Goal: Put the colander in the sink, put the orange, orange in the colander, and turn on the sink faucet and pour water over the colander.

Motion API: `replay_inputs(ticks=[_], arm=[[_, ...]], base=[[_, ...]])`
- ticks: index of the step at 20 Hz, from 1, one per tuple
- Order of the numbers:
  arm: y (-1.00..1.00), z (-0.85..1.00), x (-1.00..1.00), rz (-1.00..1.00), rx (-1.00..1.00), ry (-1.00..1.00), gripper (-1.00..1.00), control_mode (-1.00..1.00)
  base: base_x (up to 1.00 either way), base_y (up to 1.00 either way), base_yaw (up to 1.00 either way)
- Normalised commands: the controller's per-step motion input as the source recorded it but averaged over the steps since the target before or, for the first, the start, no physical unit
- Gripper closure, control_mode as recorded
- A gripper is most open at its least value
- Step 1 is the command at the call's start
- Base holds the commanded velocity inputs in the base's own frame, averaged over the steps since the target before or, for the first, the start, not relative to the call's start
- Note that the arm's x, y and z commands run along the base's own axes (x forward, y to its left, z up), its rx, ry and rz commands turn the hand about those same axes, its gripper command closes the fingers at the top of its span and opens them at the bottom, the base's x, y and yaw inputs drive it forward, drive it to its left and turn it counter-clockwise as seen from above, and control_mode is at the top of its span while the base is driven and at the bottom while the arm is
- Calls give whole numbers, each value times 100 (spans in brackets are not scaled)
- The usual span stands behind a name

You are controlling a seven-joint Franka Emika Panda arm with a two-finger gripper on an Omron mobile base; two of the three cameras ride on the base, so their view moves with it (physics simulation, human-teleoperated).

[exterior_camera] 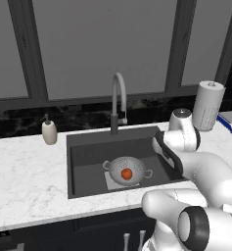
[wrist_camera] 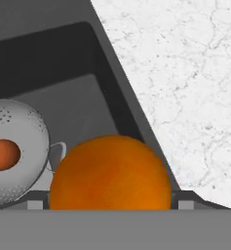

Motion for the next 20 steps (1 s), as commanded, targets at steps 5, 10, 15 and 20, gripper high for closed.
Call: replay_inputs(ticks=[5, 10, 15, 20], arm=[[59, -8, 69, 16, 6, 0, 100, -100], [34, -14, 73, 14, 19, 0, 100, -100], [29, -22, 23, 12, 13, 4, 100, -100], [84, -41, 0, 2, -3, 9, 100, -100]], base=[[0, 0, 0], [0, 0, 0], [0, 0, 0], [0, 0, 0]])
